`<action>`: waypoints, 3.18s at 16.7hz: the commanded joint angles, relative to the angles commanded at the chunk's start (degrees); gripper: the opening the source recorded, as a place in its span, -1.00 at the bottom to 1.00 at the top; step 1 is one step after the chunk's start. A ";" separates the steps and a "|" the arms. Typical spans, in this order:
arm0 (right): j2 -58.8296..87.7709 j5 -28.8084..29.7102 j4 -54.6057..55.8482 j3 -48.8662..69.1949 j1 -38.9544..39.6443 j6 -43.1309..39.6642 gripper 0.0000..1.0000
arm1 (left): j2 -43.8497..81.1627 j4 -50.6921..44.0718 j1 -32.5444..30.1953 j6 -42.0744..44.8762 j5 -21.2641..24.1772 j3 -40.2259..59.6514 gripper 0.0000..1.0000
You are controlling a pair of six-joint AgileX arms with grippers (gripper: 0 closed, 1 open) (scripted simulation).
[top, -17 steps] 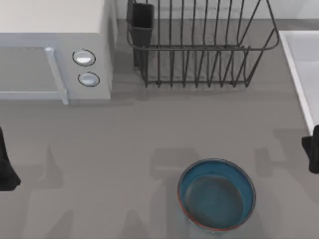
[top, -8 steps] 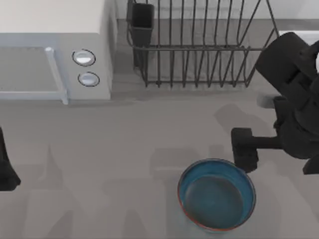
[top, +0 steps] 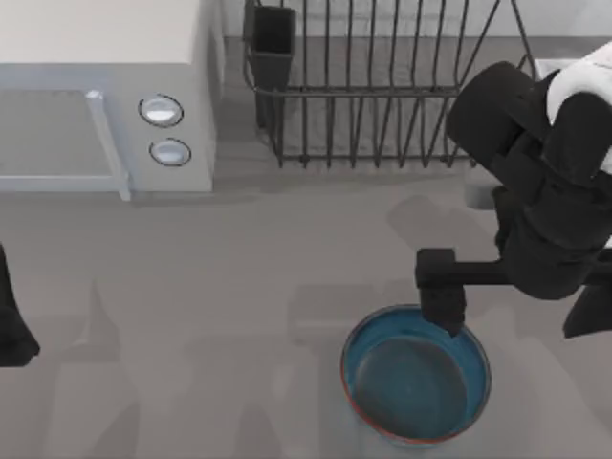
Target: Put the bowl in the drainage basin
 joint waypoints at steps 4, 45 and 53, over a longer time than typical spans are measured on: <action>0.62 -0.01 2.35 -1.88 -0.16 -0.09 1.00 | 0.00 0.00 0.00 0.00 0.00 0.00 1.00; 5.65 0.03 13.13 -7.11 0.27 0.50 -1.00 | 0.00 0.00 0.00 0.00 0.00 0.00 1.00; -0.12 0.02 -10.73 10.35 -0.13 -0.09 -1.00 | 0.00 0.00 0.00 0.00 0.00 0.00 1.00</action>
